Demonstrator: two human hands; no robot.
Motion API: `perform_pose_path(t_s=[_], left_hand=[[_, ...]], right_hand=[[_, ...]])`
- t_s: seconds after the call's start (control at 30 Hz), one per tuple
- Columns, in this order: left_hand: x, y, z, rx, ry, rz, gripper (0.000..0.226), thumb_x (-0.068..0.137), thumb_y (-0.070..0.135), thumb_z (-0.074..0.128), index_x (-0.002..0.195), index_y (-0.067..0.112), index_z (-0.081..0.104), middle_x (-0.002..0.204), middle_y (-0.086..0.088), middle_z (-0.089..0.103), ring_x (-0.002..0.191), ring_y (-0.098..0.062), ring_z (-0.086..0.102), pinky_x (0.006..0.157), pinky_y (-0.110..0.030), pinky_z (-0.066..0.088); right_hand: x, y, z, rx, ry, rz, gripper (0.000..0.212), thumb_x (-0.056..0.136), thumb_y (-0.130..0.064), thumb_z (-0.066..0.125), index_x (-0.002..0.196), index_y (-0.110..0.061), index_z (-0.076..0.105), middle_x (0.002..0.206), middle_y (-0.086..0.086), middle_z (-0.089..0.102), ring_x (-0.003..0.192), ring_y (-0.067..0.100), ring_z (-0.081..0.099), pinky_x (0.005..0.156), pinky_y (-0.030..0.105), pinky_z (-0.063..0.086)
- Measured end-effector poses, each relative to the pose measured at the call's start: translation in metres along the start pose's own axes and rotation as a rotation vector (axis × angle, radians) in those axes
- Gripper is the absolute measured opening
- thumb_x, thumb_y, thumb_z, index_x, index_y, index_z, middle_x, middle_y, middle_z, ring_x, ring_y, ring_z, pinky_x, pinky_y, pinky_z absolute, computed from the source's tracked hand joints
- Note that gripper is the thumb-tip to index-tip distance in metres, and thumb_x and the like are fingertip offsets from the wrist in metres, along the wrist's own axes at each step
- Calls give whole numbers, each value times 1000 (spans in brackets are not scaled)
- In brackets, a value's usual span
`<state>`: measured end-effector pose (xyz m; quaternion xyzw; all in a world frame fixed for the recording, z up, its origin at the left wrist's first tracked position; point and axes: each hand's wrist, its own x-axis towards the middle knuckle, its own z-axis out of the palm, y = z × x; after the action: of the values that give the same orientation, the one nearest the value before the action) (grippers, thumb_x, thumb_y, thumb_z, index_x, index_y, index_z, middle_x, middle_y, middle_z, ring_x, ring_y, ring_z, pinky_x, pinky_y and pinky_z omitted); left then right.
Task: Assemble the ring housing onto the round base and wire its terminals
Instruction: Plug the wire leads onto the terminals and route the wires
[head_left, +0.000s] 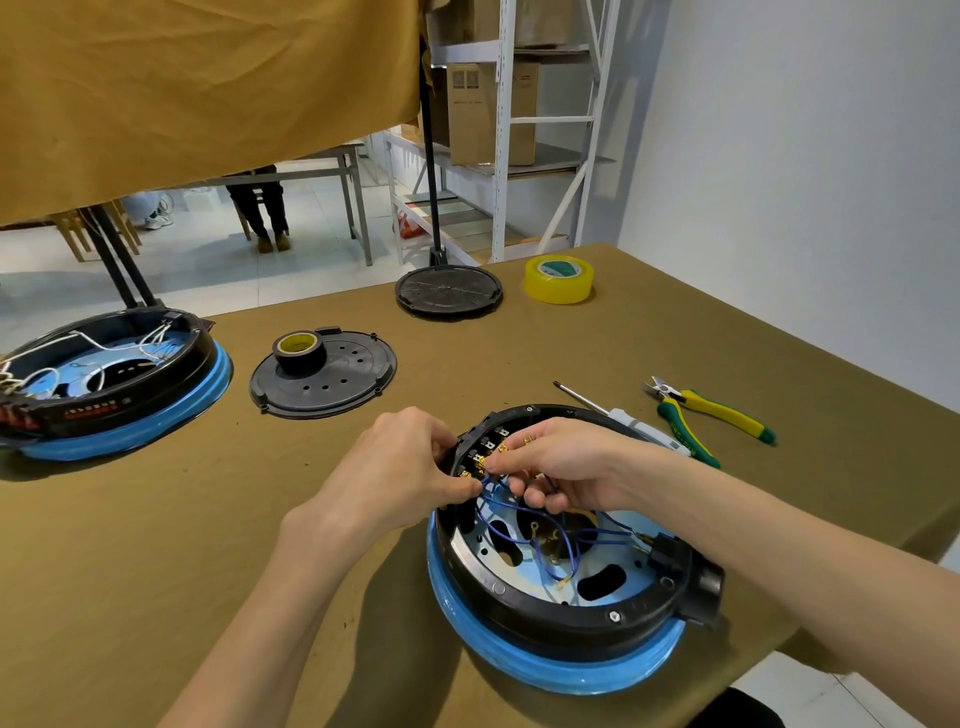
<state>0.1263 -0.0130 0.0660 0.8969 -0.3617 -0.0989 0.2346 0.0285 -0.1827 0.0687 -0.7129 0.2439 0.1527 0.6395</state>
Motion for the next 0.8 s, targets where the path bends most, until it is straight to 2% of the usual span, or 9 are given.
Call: perform_pose_path(t_s=[0.13, 0.37, 0.47, 0.7, 0.8], left_hand=[[0, 1, -1, 9, -16, 10, 31, 79, 50, 84, 100, 29, 79, 83, 7, 73, 78, -9, 70, 70, -41, 64], [-2, 4, -4, 27, -39, 36, 29, 81, 47, 83, 99, 25, 81, 88, 3, 73, 83, -16, 69, 69, -39, 60], [-2, 4, -6, 10, -51, 41, 28, 81, 47, 83, 100, 27, 81, 87, 4, 73, 81, -15, 69, 68, -39, 60], [-2, 6, 1, 56, -37, 9, 40, 78, 49, 85, 97, 16, 73, 97, 0, 75, 89, -18, 71, 81, -45, 63], [-3, 7, 0, 49, -24, 6, 40, 78, 49, 85, 103, 20, 74, 96, 4, 74, 88, -14, 71, 81, -43, 63]], right_hand=[[1, -5, 1, -1, 5, 19, 11, 99, -13, 67, 88, -9, 65, 62, 1, 56, 44, 6, 50, 36, 15, 35], [4, -16, 2, -59, 24, 32, 11, 98, -8, 67, 89, -3, 67, 60, 2, 57, 42, 5, 47, 37, 13, 35], [4, -15, 3, -25, 40, 49, 11, 97, -10, 68, 90, -2, 69, 59, 0, 59, 42, 4, 48, 38, 12, 37], [-1, -6, 2, 121, 63, 67, 7, 94, -9, 72, 93, -2, 72, 63, 2, 64, 46, 5, 56, 39, 13, 42], [-3, -3, 2, 157, 66, 61, 7, 95, -6, 70, 92, 0, 71, 62, 3, 64, 45, 5, 57, 40, 13, 44]])
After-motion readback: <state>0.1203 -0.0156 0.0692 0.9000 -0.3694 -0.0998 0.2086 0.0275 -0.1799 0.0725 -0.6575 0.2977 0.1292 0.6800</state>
